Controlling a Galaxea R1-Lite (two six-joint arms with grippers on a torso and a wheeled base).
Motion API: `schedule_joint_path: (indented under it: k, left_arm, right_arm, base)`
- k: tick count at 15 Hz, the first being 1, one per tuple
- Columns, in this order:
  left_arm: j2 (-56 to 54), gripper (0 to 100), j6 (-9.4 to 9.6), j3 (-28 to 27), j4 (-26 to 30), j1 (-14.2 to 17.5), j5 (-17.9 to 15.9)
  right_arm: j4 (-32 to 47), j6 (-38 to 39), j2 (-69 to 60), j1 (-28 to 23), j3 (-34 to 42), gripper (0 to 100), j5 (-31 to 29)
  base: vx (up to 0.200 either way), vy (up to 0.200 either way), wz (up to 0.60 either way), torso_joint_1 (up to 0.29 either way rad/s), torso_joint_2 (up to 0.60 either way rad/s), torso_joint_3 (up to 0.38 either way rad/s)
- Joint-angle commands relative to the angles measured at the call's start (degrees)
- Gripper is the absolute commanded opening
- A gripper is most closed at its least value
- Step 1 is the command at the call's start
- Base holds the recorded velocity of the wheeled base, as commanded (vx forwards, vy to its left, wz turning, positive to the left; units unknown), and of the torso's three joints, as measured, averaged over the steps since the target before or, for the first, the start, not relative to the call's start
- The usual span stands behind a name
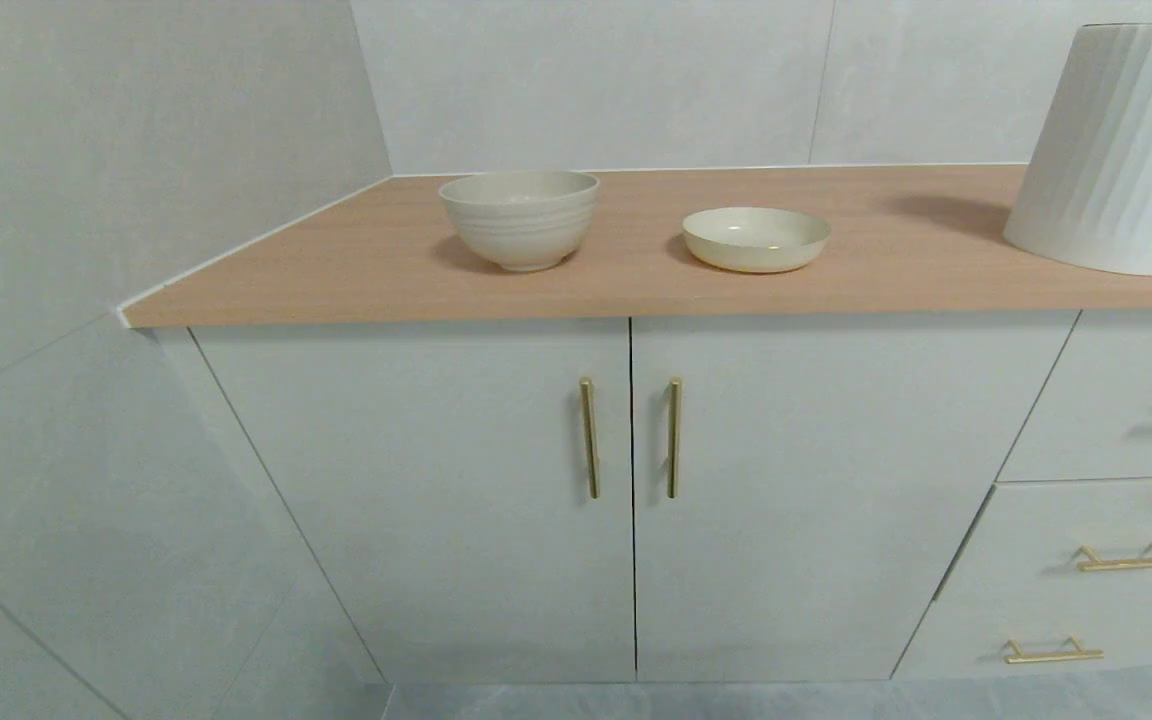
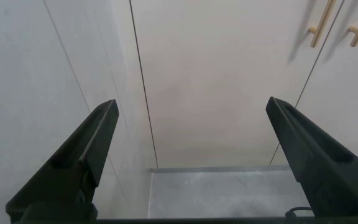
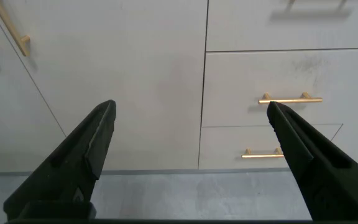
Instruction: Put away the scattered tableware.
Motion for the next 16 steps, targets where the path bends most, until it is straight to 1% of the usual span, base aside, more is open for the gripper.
schedule_joint_path:
  k: [1, 13, 14, 15, 16]
  left_arm:
    - [0.0, 100, 0.0, 0.0, 0.0, 0.0, 0.0]
    - [0.0, 100, 0.0, 0.0, 0.0, 0.0, 0.0]
    - [0.0, 100, 0.0, 0.0, 0.0, 0.0, 0.0]
    - [0.0, 100, 0.0, 0.0, 0.0, 0.0, 0.0]
    - [0.0, 100, 0.0, 0.0, 0.0, 0.0, 0.0]
  right_arm:
    - [0.0, 0.0, 0.0, 0.0, 0.0, 100, -0.1]
    - [-0.2, -0.4, 0.0, 0.0, 0.0, 100, -0.1]
    - [-0.3, -0.5, 0.5, 0.1, -2.7, 100, 0.3]
    - [0.2, 3.6, 7.8, 2.0, -14.1, 100, 1.8]
    - [0.3, 4.7, 13.4, 3.9, -18.5, 100, 4.1]
  base:
    - [0.0, 0.0, 0.0, 0.0, 0.0, 0.0]
    - [0.0, 0.0, 0.0, 0.0, 0.0, 0.0]
    - [0.0, 0.0, 0.0, 0.0, 0.0, 0.0]
    - [0.0, 0.0, 0.0, 0.0, 0.0, 0.0]
    - [0.0, 0.0, 0.0, 0.0, 0.0, 0.0]
